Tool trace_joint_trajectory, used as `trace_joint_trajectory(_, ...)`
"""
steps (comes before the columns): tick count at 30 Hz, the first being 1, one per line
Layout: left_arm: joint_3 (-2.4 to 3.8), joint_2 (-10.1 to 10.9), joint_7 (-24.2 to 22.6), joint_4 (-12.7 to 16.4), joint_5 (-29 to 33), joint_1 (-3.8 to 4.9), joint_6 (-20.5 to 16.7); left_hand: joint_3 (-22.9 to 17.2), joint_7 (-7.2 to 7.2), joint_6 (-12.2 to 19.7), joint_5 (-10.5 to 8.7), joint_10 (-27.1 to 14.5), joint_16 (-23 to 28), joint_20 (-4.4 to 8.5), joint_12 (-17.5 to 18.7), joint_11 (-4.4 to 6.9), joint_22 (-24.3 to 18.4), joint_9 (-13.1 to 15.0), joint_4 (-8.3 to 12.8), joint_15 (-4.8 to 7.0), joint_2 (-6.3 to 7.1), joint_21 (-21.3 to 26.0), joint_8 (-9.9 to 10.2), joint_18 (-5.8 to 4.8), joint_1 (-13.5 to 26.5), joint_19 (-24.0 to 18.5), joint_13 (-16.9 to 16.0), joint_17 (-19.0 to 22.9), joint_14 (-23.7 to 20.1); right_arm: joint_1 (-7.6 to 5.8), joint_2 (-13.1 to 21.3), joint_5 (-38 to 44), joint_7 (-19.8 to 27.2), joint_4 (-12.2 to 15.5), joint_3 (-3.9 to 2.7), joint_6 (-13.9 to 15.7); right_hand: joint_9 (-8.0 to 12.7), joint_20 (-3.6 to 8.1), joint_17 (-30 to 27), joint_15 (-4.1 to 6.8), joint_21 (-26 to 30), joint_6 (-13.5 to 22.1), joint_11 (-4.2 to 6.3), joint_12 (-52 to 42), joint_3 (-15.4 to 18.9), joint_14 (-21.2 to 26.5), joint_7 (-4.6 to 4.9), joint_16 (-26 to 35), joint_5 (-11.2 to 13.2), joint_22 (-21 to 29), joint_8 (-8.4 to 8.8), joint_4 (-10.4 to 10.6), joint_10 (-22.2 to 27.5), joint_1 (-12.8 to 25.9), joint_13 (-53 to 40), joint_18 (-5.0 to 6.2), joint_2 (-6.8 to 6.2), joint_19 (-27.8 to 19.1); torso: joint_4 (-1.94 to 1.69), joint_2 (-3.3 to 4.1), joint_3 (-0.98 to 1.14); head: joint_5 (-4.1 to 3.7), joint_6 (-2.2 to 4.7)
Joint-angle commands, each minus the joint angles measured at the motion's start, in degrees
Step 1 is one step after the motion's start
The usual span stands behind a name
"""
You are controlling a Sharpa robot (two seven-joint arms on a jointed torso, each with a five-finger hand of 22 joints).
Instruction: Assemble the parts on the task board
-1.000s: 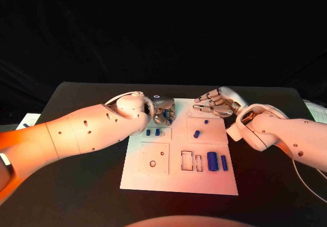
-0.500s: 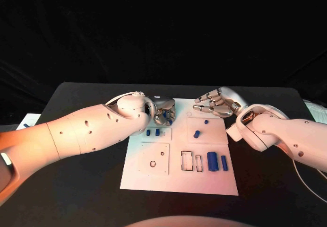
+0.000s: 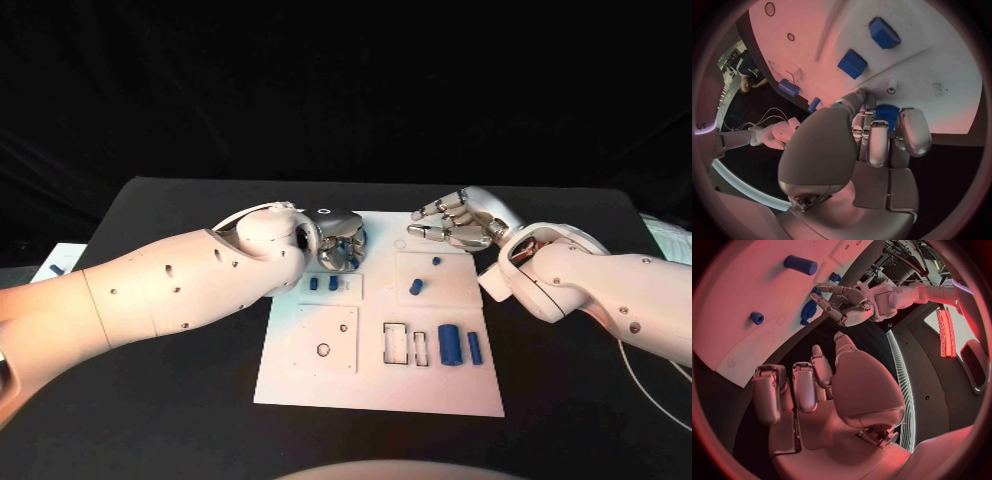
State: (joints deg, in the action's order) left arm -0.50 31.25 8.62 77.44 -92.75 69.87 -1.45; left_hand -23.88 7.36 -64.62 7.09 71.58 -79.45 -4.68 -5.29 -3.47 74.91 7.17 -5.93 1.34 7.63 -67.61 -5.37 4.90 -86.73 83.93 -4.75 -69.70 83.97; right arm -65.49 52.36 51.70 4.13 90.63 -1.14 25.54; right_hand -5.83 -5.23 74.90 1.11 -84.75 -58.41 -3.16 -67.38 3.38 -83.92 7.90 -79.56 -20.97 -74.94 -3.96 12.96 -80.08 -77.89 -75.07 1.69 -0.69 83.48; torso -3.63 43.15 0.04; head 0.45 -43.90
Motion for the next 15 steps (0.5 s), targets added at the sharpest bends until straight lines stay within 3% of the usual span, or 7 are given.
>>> trace_joint_trajectory(1, 0.3, 0.92, -0.61, 0.82, 1.03, -0.13, -2.14, -0.63, 0.25, -0.16, 0.25, 0.04, -0.25, 0.07, 0.35, -0.22, 9.59, -0.06, 0.11, -0.31, 0.26, -0.24, 0.33, -1.15, 0.77, 1.88, 0.05, 0.13, 2.06, 0.05, -0.02, 0.35, 0.28, -0.05, 0.0, -0.67, -0.06, -0.01, 3.49, 0.03, 0.28, -0.15, 0.21, -0.14, 0.27, -3.31, 0.01, 0.11, -0.37, -6.48, -0.01, 0.06, -0.09, 0.05, -1.76, 0.67, 0.49, -0.4, -0.02, 0.02, -0.01, -0.24, 0.51)
trace_joint_trajectory(9, 1.34, 3.98, -1.37, 3.72, 2.3, -0.13, -5.1, -1.36, 0.34, -0.44, 0.02, 0.35, -0.34, 0.01, 0.64, -0.26, 9.7, -0.06, 0.33, -0.37, 0.69, -0.44, 0.46, -1.18, 1.49, 1.93, -0.03, 0.09, 2.1, 0.08, 0.08, 0.28, 0.36, -0.09, 0.0, -0.67, -0.07, -0.01, 3.4, 0.04, 0.32, -0.2, 0.22, -0.14, 0.3, -3.29, 0.0, 0.2, -0.44, -6.42, -0.03, 0.08, -0.09, 0.05, -1.76, 0.68, 0.52, -0.45, 0.04, 0.12, 0.0, -0.13, 0.69)
trace_joint_trajectory(15, 1.78, 6.39, -1.84, 5.62, 3.87, -0.16, -6.94, -1.61, 0.35, -0.58, -0.06, 0.46, -0.39, 0.0, 0.73, -0.25, 9.81, -0.06, 0.46, -0.36, 0.8, -0.82, 0.49, -1.24, 1.66, 2.01, -0.07, 0.04, 2.12, 0.13, 0.11, 0.2, 0.41, -0.14, 0.0, -0.66, -0.07, -0.01, 3.4, 0.04, 0.32, -0.2, 0.22, -0.14, 0.3, -3.29, 0.0, 0.2, -0.44, -6.42, -0.03, 0.08, -0.09, 0.05, -1.76, 0.68, 0.52, -0.45, 0.02, 0.11, -0.01, 0.13, 0.84)
